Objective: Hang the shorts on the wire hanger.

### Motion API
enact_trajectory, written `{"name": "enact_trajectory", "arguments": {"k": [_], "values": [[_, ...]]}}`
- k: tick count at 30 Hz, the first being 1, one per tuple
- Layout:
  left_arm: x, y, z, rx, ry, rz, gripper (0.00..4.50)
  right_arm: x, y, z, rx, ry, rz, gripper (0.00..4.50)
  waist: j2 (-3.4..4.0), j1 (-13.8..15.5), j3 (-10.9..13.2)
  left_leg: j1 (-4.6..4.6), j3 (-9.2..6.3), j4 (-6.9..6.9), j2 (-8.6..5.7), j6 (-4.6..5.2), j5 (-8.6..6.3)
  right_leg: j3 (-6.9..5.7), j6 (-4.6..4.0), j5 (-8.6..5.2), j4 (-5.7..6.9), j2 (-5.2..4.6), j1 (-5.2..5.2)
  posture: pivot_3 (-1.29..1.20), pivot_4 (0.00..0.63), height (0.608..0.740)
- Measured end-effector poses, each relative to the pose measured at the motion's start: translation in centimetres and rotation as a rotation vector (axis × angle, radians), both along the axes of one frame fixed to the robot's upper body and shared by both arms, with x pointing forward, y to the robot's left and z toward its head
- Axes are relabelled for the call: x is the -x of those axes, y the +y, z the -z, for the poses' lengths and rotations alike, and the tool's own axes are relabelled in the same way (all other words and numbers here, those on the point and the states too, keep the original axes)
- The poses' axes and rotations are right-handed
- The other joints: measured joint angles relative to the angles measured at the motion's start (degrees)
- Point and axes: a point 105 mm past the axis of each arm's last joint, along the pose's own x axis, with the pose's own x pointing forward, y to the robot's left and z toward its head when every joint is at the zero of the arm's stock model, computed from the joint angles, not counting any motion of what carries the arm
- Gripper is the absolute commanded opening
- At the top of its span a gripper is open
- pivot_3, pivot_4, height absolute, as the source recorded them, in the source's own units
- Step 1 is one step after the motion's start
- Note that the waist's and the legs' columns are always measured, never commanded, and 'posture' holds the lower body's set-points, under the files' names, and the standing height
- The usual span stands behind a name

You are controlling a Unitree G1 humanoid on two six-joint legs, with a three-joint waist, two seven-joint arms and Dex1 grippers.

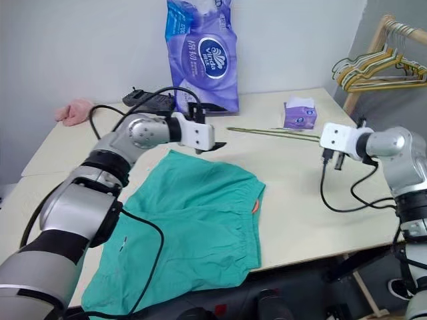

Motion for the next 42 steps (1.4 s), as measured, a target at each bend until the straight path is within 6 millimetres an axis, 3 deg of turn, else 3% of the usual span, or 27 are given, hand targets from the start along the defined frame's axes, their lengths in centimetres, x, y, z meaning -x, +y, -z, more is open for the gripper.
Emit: {"name": "enact_trajectory", "arguments": {"k": [3,5,6,7,9,11,15,18,20,24,28,34,42], "values": [[0.1,1.9,-0.5,0.127,0.044,-0.041,4.49,2.0,-3.7,0.9,-0.022,0.062,0.100,0.00,0.04,0.24,-0.03,0.04,0.01,0.00,0.01,0.00,0.00,-0.01,0.03,-0.02,-0.01,-0.02,0.04,-0.11,0.037,0.740],[1.1,2.7,1.0,0.307,0.185,-0.039,4.49,3.5,-5.4,1.9,-0.067,0.113,0.164,0.00,0.29,0.26,-0.37,0.10,0.04,-0.01,0.07,-0.01,-0.01,0.02,0.05,-0.03,-0.04,-0.02,0.12,-0.11,0.037,0.740],[2.2,2.9,2.9,0.409,0.311,-0.026,4.49,4.3,-5.7,2.7,-0.100,0.150,0.185,0.00,0.40,0.20,-0.48,0.19,0.08,0.02,0.16,-0.01,-0.03,0.07,0.07,-0.05,-0.02,-0.04,0.20,-0.11,0.037,0.740],[3.8,2.8,5.2,0.519,0.462,-0.011,4.49,5.2,-5.7,3.7,-0.137,0.197,0.198,0.00,0.41,-0.13,-0.48,0.19,0.06,0.04,0.28,-0.03,-0.04,0.08,0.06,-0.04,-0.02,-0.04,0.19,-0.11,0.037,0.740],[6.5,2.6,8.2,0.627,0.674,-0.002,4.49,7.0,-5.5,5.3,-0.211,0.295,0.221,0.00,0.40,-0.42,-0.48,0.14,0.00,0.14,0.46,-0.11,-0.10,0.06,0.05,-0.04,0.04,0.08,0.13,-0.10,0.044,0.740],[9.7,3.2,10.5,0.703,0.869,-0.030,4.49,10.0,-5.1,7.4,-0.305,0.466,0.252,0.00,0.39,-0.35,-0.48,0.16,-0.14,0.09,0.52,-0.06,-0.14,-0.03,0.04,-0.05,0.06,0.14,0.14,-0.10,0.044,0.740],[14.0,4.4,10.6,0.729,0.989,-0.064,4.49,15.3,-3.2,9.2,-0.494,0.761,0.293,0.00,0.56,0.81,-0.63,0.44,-0.22,0.10,0.41,-0.05,-0.16,-0.11,0.07,-0.07,-0.03,0.08,0.51,-0.08,0.054,0.740],[16.4,4.8,12.3,0.734,1.067,-0.118,4.49,19.3,-1.4,9.6,-0.673,1.019,0.347,0.00,0.52,2.37,-0.74,0.82,-0.05,0.09,0.35,0.02,-0.26,-0.01,0.36,-0.26,-0.11,0.13,0.84,-0.07,0.061,0.740],[16.9,4.6,12.8,0.739,1.093,-0.143,4.49,20.7,0.2,9.2,-0.797,1.145,0.361,0.00,0.22,3.32,-0.69,0.88,0.00,0.11,0.31,0.02,-0.26,0.00,0.38,-0.28,-0.14,0.25,0.90,-0.07,0.065,0.740],[17.0,4.2,11.5,0.744,1.057,-0.125,4.49,22.0,2.0,8.1,-0.916,1.270,0.373,0.00,-0.05,4.82,-0.68,1.15,0.02,0.08,0.29,0.08,-0.31,0.00,0.38,-0.30,-0.40,0.28,1.27,-0.06,0.072,0.740],[17.5,4.2,11.7,0.726,1.052,-0.113,4.49,22.8,3.3,9.0,-1.004,1.362,0.423,0.00,-0.28,5.52,-0.59,1.15,0.04,0.05,0.30,0.11,-0.34,0.04,0.36,-0.30,-0.47,0.29,1.29,-0.06,0.078,0.740],[17.7,4.0,11.7,0.729,1.048,-0.108,4.49,24.1,3.5,11.0,-1.056,1.421,0.522,0.00,-0.39,5.95,-0.49,1.14,0.08,0.03,0.31,0.12,-0.35,0.07,0.36,-0.31,-0.51,0.29,1.29,-0.05,0.088,0.740],[18.1,3.3,11.8,0.736,1.057,-0.103,4.49,26.6,2.0,12.8,-1.050,1.480,0.638,0.00,-0.48,6.05,-0.22,1.15,0.02,-0.06,0.38,0.13,-0.36,0.01,0.32,-0.34,-0.70,0.29,1.45,-0.04,0.104,0.740]]}}
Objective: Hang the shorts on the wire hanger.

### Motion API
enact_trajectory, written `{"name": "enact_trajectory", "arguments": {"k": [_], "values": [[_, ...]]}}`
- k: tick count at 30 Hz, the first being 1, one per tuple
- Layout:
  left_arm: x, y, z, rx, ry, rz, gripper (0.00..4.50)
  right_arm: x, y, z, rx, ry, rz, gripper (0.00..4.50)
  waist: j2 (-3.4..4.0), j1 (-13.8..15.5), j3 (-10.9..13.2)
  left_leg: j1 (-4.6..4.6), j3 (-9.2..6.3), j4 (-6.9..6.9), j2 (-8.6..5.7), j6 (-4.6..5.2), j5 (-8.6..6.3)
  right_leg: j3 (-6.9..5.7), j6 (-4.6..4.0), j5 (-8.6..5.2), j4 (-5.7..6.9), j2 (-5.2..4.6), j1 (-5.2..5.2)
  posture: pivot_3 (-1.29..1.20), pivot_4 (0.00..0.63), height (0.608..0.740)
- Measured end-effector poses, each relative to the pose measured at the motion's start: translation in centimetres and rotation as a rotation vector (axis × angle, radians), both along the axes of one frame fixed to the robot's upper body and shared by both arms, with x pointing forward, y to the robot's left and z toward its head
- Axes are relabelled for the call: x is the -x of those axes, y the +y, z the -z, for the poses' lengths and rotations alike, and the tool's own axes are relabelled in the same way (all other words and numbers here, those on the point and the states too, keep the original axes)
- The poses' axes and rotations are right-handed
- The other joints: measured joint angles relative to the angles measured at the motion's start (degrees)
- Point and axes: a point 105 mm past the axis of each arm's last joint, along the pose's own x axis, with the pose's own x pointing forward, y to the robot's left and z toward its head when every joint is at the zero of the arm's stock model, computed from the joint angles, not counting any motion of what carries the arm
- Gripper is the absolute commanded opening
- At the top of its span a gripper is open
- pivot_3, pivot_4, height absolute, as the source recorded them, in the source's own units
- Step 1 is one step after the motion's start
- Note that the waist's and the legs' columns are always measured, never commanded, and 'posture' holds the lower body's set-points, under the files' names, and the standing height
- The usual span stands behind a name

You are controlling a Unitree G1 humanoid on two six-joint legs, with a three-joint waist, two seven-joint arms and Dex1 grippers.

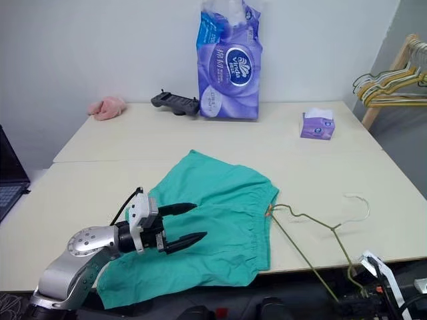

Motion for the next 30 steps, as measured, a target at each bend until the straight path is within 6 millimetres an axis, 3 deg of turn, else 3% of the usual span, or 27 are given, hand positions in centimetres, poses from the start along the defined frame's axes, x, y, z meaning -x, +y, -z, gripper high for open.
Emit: {"name": "enact_trajectory", "arguments": {"k": [4,13,26,30], "values": [[0.0,0.1,0.2,-0.007,0.005,-0.003,4.49,1.3,0.1,0.2,0.003,0.024,-0.031,0.00,-0.07,0.00,0.15,-0.02,-0.06,-0.05,0.11,0.00,-0.01,-0.04,0.01,0.01,-0.20,0.00,0.05,-0.04,0.108,0.740],[-0.1,0.0,0.1,-0.012,0.000,-0.001,4.49,0.6,1.3,-0.3,-0.036,-0.027,-0.070,0.00,-0.20,0.10,0.83,-0.04,-0.08,-0.04,0.05,-0.01,-0.03,0.02,0.01,0.01,-0.35,-0.07,0.04,-0.04,0.110,0.740],[-0.1,0.1,0.2,-0.013,0.003,0.000,4.49,1.2,-1.1,0.0,0.030,-0.010,-0.070,0.00,-0.24,0.10,1.49,-0.09,-0.04,-0.05,0.08,0.08,-0.18,0.04,0.03,0.02,-0.52,-0.11,0.03,-0.04,0.110,0.740],[-0.1,0.1,0.2,-0.013,0.005,-0.002,4.49,1.3,-1.1,-0.2,0.016,-0.008,-0.078,0.00,-0.24,0.11,1.60,-0.10,-0.06,-0.07,0.08,0.07,-0.19,0.03,0.03,0.01,-0.55,-0.11,0.03,-0.05,0.108,0.740]]}}
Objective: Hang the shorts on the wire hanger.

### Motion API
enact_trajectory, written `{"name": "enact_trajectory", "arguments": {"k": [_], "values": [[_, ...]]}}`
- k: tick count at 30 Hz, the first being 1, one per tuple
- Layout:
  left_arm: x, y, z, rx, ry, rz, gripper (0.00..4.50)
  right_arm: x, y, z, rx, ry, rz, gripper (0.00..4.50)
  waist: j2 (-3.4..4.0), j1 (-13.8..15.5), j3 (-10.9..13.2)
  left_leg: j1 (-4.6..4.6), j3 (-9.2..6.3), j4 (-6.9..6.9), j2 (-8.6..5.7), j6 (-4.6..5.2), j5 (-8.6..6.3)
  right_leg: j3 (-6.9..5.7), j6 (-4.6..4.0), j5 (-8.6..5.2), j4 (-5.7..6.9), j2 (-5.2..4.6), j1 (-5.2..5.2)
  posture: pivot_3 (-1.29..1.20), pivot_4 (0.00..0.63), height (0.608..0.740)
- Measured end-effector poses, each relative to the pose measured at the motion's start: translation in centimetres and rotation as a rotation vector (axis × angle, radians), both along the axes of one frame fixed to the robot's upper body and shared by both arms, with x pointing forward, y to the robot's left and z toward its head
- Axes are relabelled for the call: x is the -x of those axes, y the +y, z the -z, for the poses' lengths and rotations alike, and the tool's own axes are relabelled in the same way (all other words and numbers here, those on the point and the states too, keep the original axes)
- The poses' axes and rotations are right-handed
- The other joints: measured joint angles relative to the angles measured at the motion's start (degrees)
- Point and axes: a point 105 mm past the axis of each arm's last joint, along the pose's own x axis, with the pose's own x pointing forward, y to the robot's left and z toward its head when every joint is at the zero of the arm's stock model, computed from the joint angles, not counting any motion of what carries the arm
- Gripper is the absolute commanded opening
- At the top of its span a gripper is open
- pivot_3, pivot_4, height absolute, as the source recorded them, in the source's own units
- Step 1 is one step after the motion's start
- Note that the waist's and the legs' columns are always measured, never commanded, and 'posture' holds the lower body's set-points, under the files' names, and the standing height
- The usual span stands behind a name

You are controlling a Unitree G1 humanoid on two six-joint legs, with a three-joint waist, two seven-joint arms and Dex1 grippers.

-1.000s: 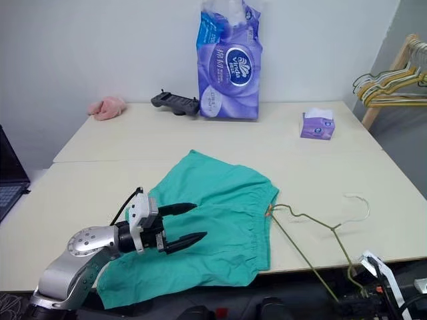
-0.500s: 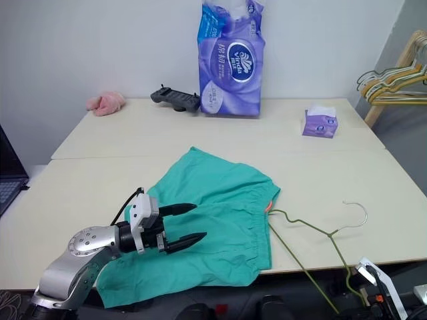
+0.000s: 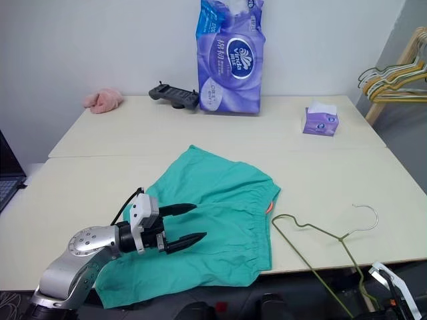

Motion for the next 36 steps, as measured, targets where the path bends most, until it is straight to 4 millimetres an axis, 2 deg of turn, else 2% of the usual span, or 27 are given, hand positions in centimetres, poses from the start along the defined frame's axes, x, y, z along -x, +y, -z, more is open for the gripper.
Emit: {"name": "enact_trajectory", "arguments": {"k": [9,13,20,27,36], "values": [[0.1,0.0,0.1,-0.003,0.001,0.008,4.49,0.0,-0.2,-0.9,-0.015,-0.005,-0.004,0.00,0.01,0.00,0.07,-0.05,0.01,-0.01,0.01,-0.03,-0.08,0.00,0.02,0.00,-0.10,0.00,-0.01,-0.05,0.103,0.740],[0.1,0.0,0.2,-0.006,0.006,0.014,4.49,-0.8,-0.5,-1.5,-0.010,-0.045,0.005,0.00,0.01,-0.02,0.07,-0.04,0.01,-0.01,0.01,-0.03,-0.09,0.00,0.02,0.00,-0.10,0.00,-0.01,-0.05,0.098,0.740],[-0.2,0.1,0.2,-0.006,0.003,0.011,4.49,-1.7,0.1,-2.1,-0.042,-0.078,-0.006,0.00,0.01,-0.02,0.08,-0.07,0.01,-0.03,0.01,-0.05,-0.11,-0.01,0.04,-0.01,-0.12,0.00,-0.02,-0.04,0.087,0.740],[-0.2,0.1,0.2,-0.009,-0.007,0.025,4.49,-1.6,0.8,-0.7,-0.036,-0.065,-0.025,0.00,0.04,-0.02,0.07,-0.14,0.00,-0.03,0.01,-0.06,-0.14,-0.03,0.07,-0.02,-0.15,-0.01,-0.06,-0.03,0.085,0.740],[-0.2,0.2,0.4,-0.015,-0.002,0.023,4.49,-1.5,1.1,-0.1,-0.024,-0.056,-0.031,0.00,0.04,-0.01,0.06,-0.14,0.00,-0.03,0.02,-0.06,-0.15,-0.02,0.08,-0.01,-0.15,-0.01,-0.06,-0.02,0.081,0.740]]}}
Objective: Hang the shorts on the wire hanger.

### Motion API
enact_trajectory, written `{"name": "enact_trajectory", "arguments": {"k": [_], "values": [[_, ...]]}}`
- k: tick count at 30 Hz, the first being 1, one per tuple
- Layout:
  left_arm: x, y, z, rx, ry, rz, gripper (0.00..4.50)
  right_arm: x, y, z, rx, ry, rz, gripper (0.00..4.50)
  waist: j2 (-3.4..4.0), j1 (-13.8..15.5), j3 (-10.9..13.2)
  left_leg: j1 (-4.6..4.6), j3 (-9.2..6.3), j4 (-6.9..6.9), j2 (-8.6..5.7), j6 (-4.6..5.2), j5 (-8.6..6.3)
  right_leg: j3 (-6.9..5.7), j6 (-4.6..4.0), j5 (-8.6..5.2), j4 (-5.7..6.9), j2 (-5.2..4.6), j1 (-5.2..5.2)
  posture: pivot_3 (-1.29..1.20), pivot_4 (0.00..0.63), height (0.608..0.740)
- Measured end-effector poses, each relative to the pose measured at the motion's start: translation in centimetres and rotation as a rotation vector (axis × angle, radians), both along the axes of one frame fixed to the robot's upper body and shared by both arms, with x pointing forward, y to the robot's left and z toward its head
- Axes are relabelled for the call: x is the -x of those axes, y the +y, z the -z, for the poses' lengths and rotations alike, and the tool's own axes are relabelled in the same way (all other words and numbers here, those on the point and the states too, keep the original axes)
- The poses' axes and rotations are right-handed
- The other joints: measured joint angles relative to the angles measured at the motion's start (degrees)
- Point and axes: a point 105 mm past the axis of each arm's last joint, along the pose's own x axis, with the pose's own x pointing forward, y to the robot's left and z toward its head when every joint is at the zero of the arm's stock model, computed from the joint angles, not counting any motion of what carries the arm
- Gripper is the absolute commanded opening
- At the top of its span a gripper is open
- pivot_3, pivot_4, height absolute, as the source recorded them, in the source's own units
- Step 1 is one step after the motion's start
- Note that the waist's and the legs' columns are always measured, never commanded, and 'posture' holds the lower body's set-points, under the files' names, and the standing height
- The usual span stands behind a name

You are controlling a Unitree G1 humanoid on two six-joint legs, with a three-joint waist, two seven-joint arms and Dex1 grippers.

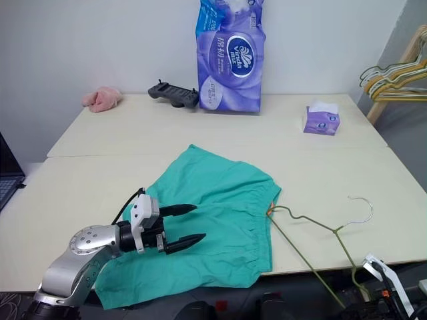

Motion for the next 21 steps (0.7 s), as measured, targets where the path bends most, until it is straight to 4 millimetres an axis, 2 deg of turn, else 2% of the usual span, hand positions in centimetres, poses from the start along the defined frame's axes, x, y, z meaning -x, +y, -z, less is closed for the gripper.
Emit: {"name": "enact_trajectory", "arguments": {"k": [8,15,21], "values": [[0.1,0.1,0.1,-0.002,0.003,-0.003,4.49,1.6,-0.1,0.2,-0.009,0.061,-0.012,0.00,0.00,0.04,0.00,-0.02,-0.02,0.00,0.01,-0.03,-0.03,-0.01,0.02,-0.01,-0.02,0.00,0.00,-0.02,0.084,0.740],[0.1,0.1,0.1,-0.006,0.001,-0.004,4.49,0.0,1.1,-0.6,-0.025,0.001,-0.036,0.00,-0.01,0.06,0.01,0.00,-0.02,0.01,0.01,-0.04,-0.03,-0.02,0.04,0.00,-0.01,0.00,0.00,-0.03,0.089,0.740],[0.0,0.1,0.2,-0.010,-0.001,-0.005,4.49,-0.6,1.7,-0.5,-0.043,0.004,-0.044,0.00,0.00,0.05,0.00,-0.23,-0.12,0.00,0.03,-0.02,-0.06,-0.13,0.06,0.02,-0.23,0.00,-0.03,-0.02,0.091,0.740]]}}
